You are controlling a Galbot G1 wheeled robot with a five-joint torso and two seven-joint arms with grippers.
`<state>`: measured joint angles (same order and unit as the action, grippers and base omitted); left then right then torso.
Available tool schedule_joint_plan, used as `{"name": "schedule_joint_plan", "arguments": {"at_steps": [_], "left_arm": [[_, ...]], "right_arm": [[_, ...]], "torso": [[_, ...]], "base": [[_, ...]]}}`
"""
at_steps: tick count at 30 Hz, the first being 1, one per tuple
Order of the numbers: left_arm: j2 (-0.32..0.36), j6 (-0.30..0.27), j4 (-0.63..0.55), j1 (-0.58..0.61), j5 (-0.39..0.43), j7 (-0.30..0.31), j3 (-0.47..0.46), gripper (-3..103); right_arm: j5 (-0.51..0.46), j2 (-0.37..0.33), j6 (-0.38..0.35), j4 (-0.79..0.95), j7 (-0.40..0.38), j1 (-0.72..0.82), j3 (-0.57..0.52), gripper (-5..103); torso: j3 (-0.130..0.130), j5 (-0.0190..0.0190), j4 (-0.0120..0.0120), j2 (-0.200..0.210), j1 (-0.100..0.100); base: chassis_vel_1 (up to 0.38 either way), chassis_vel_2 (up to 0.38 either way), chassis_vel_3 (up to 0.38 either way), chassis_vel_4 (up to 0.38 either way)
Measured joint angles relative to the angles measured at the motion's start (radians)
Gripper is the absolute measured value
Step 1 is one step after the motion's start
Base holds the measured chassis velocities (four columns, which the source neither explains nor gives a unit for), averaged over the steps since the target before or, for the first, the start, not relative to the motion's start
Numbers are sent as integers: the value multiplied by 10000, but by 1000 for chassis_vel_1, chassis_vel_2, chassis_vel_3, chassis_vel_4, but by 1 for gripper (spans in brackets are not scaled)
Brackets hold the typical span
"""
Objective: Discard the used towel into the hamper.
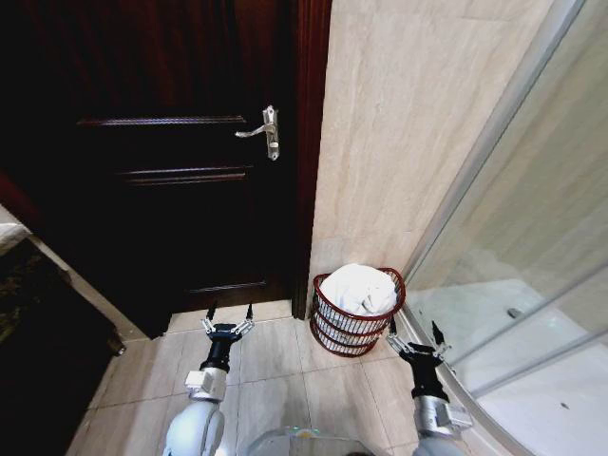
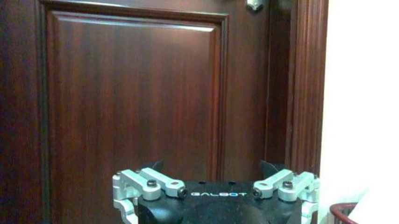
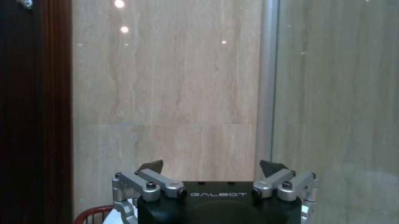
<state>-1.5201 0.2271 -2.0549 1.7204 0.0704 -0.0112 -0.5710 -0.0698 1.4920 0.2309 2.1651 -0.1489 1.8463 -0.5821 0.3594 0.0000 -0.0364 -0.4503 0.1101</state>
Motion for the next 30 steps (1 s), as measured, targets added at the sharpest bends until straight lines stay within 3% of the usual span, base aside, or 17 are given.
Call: {"name": "schedule_joint_plan", "arguments": {"at_steps": [30], "left_arm": [[100,235,-25,43,-79,357,-54,100]], "right_arm": [[-203,-5,-459,126,12,-56,-52,100]], "torso": [[0,0,0,0,-1]], "base": [[19,22,26,25]]}}
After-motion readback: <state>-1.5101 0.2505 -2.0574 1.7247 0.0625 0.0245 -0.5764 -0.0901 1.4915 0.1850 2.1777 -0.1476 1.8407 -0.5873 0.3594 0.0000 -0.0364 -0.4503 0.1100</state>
